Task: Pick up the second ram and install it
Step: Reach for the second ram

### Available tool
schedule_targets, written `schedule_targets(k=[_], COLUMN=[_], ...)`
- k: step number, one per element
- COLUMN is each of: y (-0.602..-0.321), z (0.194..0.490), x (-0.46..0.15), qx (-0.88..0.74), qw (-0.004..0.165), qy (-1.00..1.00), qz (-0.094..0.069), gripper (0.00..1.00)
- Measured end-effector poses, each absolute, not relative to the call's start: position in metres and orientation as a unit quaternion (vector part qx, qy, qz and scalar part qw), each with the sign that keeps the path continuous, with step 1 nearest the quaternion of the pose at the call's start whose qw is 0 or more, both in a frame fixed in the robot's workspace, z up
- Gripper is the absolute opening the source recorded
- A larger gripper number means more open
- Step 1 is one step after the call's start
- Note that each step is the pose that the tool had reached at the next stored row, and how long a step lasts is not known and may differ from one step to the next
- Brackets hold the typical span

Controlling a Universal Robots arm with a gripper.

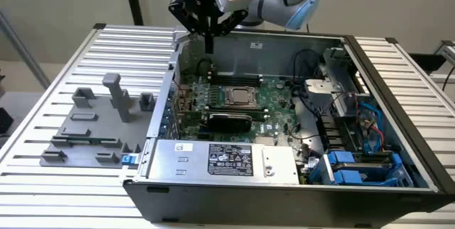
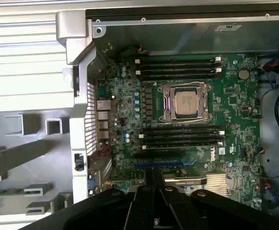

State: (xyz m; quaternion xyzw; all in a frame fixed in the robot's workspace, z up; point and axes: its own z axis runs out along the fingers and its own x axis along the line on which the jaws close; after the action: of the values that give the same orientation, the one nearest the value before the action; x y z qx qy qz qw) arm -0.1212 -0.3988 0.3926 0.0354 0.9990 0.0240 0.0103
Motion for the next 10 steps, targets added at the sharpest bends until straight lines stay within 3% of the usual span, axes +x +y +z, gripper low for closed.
schedule_targets(k=[10], y=[-0.3988], z=[0.3926], x=[-0.1212], qx=[0.035], qw=[0.010], qy=[0.999], qz=[0.024], gripper=[0.11])
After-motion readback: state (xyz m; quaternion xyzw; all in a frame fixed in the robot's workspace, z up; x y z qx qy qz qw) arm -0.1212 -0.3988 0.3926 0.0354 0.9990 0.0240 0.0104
